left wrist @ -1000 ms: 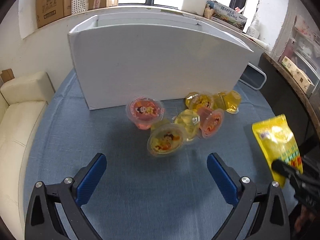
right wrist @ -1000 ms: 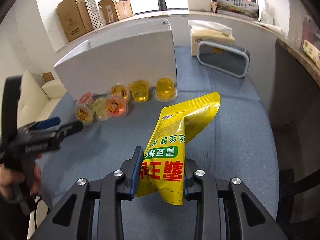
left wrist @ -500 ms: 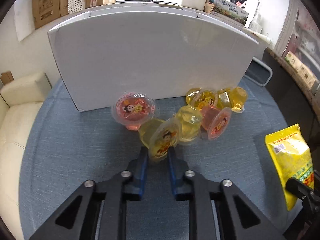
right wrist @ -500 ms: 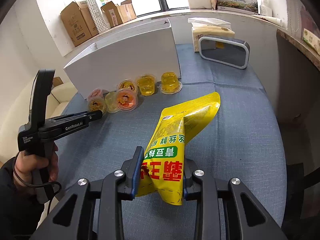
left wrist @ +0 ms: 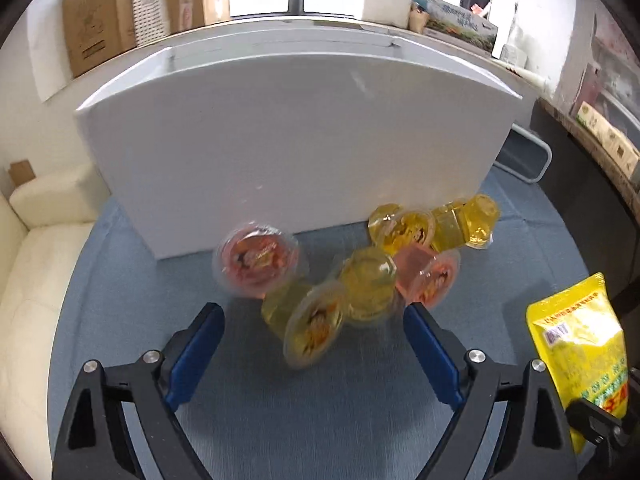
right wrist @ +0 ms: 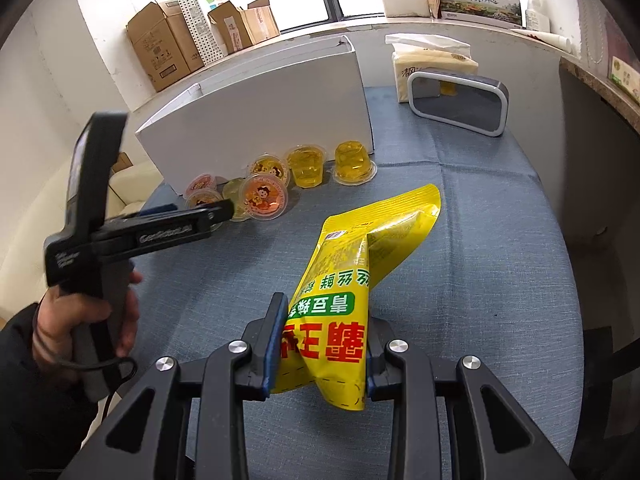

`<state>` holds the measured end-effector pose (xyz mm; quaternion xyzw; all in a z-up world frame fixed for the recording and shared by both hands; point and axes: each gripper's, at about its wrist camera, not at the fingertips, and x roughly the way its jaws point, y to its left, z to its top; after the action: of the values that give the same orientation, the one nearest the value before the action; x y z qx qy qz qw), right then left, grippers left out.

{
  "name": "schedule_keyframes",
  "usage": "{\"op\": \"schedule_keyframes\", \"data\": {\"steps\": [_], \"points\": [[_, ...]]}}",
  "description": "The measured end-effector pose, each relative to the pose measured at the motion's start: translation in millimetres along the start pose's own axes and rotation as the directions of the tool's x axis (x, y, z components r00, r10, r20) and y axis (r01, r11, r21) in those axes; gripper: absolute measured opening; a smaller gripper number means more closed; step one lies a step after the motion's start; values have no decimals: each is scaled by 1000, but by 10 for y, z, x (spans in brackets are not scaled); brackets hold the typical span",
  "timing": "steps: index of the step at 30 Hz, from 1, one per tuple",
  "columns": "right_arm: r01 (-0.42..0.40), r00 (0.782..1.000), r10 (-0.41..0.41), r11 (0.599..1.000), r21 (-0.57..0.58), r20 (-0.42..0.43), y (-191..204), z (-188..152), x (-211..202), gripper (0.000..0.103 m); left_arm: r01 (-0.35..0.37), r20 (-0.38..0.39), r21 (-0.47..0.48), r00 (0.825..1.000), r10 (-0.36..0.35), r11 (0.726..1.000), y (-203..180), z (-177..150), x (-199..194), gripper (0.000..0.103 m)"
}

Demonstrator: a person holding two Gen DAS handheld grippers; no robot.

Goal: Organize snacks
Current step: 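Grasp the large yellow snack bag with the right tool while the left tool grasps a jelly cup, then carry the yellow bag and jelly cup over the box and release them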

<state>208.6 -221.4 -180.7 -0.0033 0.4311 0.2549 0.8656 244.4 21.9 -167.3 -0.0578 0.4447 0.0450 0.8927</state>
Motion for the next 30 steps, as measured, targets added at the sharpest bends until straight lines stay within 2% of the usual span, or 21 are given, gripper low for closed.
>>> {"op": "schedule_keyframes", "data": {"steps": [1, 2, 3, 5, 8, 12, 20, 25, 30], "points": [[-2, 1000, 2, 1000, 0, 0, -2, 2, -2, 34, 6, -6, -1, 1000, -6, 1000, 5, 13, 34, 86], [-3, 1000, 3, 1000, 1, 2, -7, 4, -7, 34, 10, -18, -10, 1000, -10, 1000, 23, 15, 67, 75], [-4, 1000, 4, 1000, 3, 4, -19, 6, -14, 34, 23, -29, -19, 999, -23, 1000, 37, 25, 98, 57], [-8, 1000, 8, 1000, 7, 7, -38, 7, -20, 34, 11, -17, -12, 1000, -12, 1000, 55, 10, 105, 50], [-9, 1000, 9, 1000, 10, 3, -37, -3, -4, 34, 57, -4, -6, 998, -57, 998, 98, -21, 85, 50], [-17, 1000, 17, 1000, 10, -2, -16, -16, -8, 34, 73, 32, -10, 997, -73, 997, 143, -80, -78, 50], [-35, 999, 35, 999, -16, 30, 113, 84, -111, 34, 114, 120, 34, 986, -117, 993, 192, -200, -770, 50], [-65, 994, 68, 997, -42, 80, 244, 404, -204, 34, 132, 190, 61, 971, -142, 989, 207, 26, -1122, 50], [-92, 983, 105, 991, -93, 149, 439, 952, -235, 34, 146, 246, 57, 957, -155, 988, 337, 384, -1369, 50]]}}
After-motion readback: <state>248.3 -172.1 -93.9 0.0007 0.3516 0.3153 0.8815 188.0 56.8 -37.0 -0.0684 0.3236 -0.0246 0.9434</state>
